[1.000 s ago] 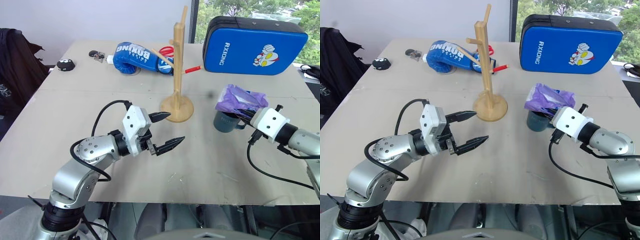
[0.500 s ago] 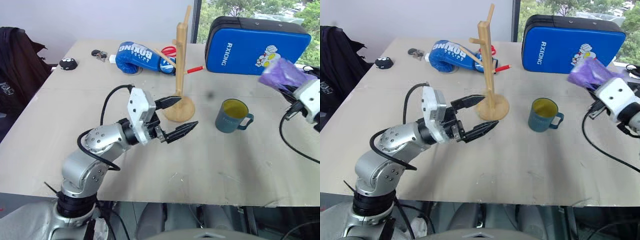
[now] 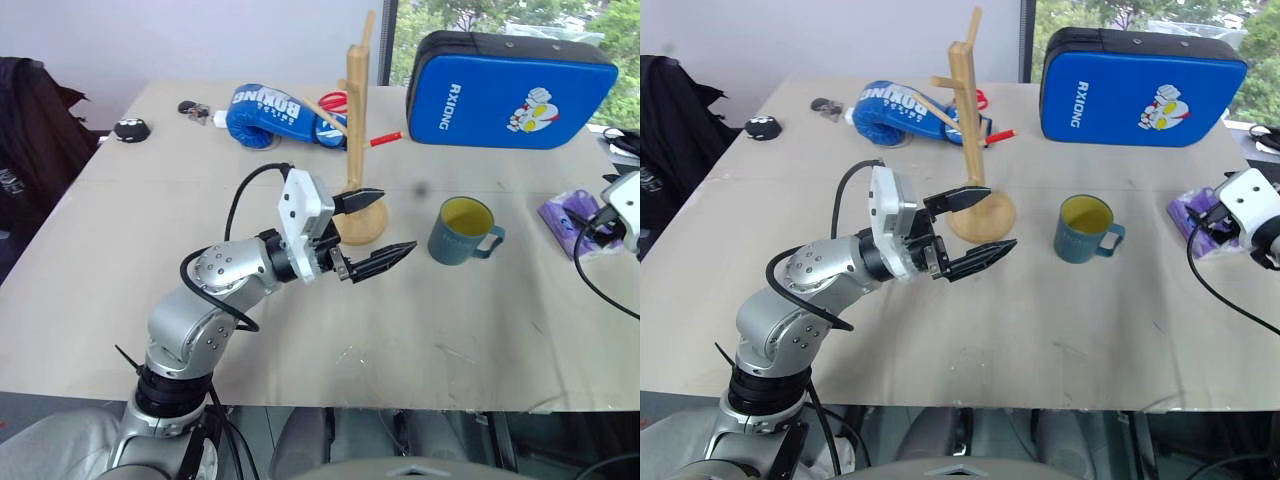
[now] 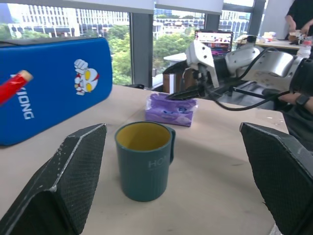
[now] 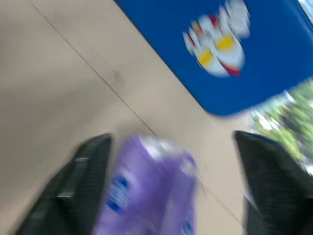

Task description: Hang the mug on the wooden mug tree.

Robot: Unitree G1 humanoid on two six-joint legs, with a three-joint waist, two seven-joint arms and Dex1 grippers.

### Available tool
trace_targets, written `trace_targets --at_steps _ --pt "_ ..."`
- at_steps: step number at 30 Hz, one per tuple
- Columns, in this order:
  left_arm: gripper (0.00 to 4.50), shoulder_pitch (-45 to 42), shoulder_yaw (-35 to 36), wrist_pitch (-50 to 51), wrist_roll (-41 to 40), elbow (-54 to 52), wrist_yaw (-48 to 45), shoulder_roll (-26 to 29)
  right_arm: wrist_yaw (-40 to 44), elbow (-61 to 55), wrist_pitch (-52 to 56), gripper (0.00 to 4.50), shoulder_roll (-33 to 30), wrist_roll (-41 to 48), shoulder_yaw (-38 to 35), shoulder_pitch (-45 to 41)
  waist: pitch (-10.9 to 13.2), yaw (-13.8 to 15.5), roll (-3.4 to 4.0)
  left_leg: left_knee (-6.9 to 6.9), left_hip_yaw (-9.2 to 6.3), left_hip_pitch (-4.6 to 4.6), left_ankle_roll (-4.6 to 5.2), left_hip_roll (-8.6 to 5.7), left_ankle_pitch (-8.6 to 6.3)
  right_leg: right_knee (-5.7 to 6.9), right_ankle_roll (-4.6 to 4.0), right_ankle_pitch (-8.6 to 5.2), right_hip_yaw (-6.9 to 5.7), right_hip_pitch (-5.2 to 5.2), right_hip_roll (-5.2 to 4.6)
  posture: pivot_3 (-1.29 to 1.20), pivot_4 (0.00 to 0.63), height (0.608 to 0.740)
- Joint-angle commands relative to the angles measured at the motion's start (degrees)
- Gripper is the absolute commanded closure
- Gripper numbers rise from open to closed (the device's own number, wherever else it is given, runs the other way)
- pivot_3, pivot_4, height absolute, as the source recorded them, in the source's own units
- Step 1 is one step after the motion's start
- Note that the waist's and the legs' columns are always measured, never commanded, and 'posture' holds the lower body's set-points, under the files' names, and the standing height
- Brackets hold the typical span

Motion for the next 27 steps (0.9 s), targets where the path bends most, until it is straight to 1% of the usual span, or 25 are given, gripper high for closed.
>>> trace_targets --at_steps 1,2,4,6,9,12,14,16,23,27 --pt "0.00 1.44 1.74 -0.56 -0.24 -2.35 -0.92 1.83 3.23 -17.64 12.40 0.16 2.54 15.31 -5.22 5.06 0.00 -0.06 0.00 0.00 -0.02 0.01 0.00 0.02 0.00 0.01 0.00 0.00 0.01 0.01 0.01 0.00 0.150 0.737" --pt "0.00 1.93 1.79 -0.57 -0.07 -2.59 -1.07 2.45 3.26 -21.88 15.98 0.16 3.64 18.74 -5.60 7.65 0.00 -0.08 -0.01 0.01 -0.05 0.00 0.00 0.02 0.00 0.02 0.00 0.00 0.00 0.01 0.00 0.00 0.150 0.737" --pt "0.00 2.34 1.94 -0.63 0.09 -2.76 -1.23 3.28 1.78 -28.18 20.55 0.16 6.40 22.27 -5.47 12.62 0.00 -0.01 -0.04 0.00 -0.10 0.03 0.03 0.04 -0.02 0.02 0.00 0.00 -0.04 0.07 0.00 0.00 0.150 0.737" --pt "0.00 1.98 2.14 -0.72 -0.06 -2.50 -1.33 3.65 -2.51 -31.47 22.61 0.16 10.61 22.31 -4.29 15.84 -0.01 0.25 -0.05 0.03 -0.13 0.02 0.23 0.01 -0.13 0.02 0.00 0.00 -0.08 0.08 -0.02 0.00 0.150 0.737" --pt "0.00 1.19 1.83 -0.65 -0.23 -2.33 -1.35 3.58 -8.79 -31.42 22.47 0.16 16.35 18.40 -1.96 18.05 -0.01 0.20 -0.05 0.08 -0.08 0.05 0.26 -0.05 -0.15 0.04 0.00 0.00 -0.04 0.09 -0.02 0.00 0.150 0.737" --pt "0.00 0.83 1.47 -0.71 -0.05 -2.18 -1.71 3.65 -16.28 -30.46 20.47 0.16 22.37 14.45 -1.24 18.10 0.00 0.05 -0.02 0.07 -0.04 0.04 0.23 -0.08 -0.13 0.05 0.01 0.00 0.00 0.03 -0.01 0.00 0.150 0.737" --pt "0.00 0.41 1.50 -0.53 -0.20 -1.87 -2.04 3.77 -19.43 -30.55 19.48 0.16 26.02 13.45 -0.83 18.17 -0.02 -0.01 -0.06 0.03 -0.06 0.04 0.01 -0.06 -0.01 0.04 0.00 -0.01 -0.02 0.02 0.03 0.00 0.150 0.737" --pt "0.00 0.14 1.34 -0.21 -0.39 -1.82 -2.61 4.04 -22.18 -29.53 18.14 0.16 29.36 11.95 -0.34 17.59 -0.01 -0.09 -0.04 -0.02 -0.06 0.03 0.00 -0.06 0.00 0.04 -0.01 -0.01 -0.01 -0.03 0.04 0.00 0.150 0.737" --pt "0.00 -0.47 1.15 2.10 -0.51 -1.88 -3.07 5.51 -25.91 -24.89 15.37 0.16 35.06 9.10 1.33 15.85 -0.02 -0.18 -0.04 -0.01 -0.04 0.04 0.00 -0.07 0.00 0.04 0.00 -0.01 0.01 -0.03 0.03 0.00 0.150 0.737" --pt "0.00 -0.33 0.55 6.70 -0.41 -2.53 -3.57 9.27 -26.79 -20.91 13.15 0.16 36.22 7.42 2.06 13.25 0.00 -0.32 -0.01 -0.01 -0.03 0.04 0.00 -0.07 0.00 0.04 0.00 -0.01 0.02 -0.04 0.04 0.00 0.150 0.737"
